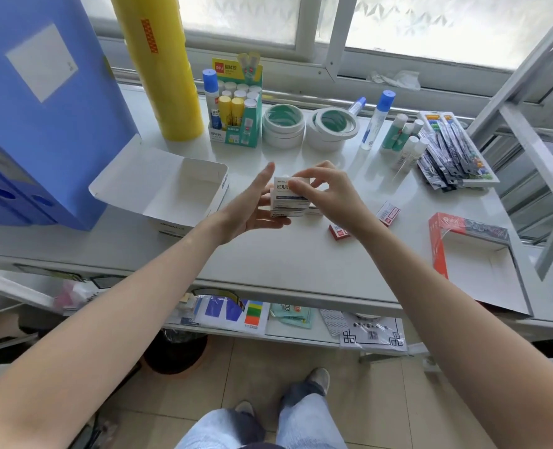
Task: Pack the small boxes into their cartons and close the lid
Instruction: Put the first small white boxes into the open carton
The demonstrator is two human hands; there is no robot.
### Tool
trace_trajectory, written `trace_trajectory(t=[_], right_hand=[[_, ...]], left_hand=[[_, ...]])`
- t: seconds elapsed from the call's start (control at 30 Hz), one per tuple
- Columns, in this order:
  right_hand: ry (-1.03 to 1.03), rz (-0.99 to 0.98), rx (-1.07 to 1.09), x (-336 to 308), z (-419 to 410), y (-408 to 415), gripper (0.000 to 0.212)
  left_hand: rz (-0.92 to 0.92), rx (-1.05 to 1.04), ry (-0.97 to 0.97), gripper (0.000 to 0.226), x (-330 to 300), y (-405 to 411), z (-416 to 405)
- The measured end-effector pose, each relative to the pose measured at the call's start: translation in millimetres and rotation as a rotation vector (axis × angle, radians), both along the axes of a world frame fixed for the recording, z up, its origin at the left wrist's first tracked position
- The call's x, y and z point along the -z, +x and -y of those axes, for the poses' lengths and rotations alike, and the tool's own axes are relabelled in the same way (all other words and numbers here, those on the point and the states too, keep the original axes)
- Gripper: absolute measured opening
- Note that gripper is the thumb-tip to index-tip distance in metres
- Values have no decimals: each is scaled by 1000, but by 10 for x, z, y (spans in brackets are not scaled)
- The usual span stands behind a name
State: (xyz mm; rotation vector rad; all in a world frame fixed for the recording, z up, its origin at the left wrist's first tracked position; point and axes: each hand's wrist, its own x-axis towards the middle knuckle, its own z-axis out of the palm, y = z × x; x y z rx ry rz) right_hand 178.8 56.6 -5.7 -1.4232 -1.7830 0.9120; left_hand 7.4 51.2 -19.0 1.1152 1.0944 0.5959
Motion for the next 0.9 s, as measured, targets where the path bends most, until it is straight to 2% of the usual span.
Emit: trace_trajectory(t=[0.13, 0.27, 0.33, 0.4, 0.47, 0.53, 0.7, 0.8, 0.9], right_hand=[[-21, 41, -41, -39, 12, -5, 24], [-55, 45, -91, -77, 38, -15, 27], [-75, 30, -148, -111, 69, -28, 40], [4, 159, -235, -120, 88, -60, 59], [99, 338, -317, -112, 85, -121, 69], [147, 442, -351, -116, 73, -200, 68], [204, 533, -363, -167, 12, -372, 55], [237, 559, -382, -188, -35, -483, 45], [230, 532, -340, -193, -71, -581, 40]], left_hand=[[-36, 15, 74, 40, -16, -7, 57], [-54, -21, 80, 40, -5, -19, 94], [-59, -44, 76, 39, 3, -45, 106], [-48, -63, 65, 36, 9, -76, 111], [-43, -83, 63, 34, 10, -103, 112], [-43, -107, 66, 34, 10, -136, 110], [-50, -135, 59, 38, -15, -262, 122], [-77, -139, 87, 39, -34, -337, 143], [-134, -134, 138, 49, -87, -431, 155]])
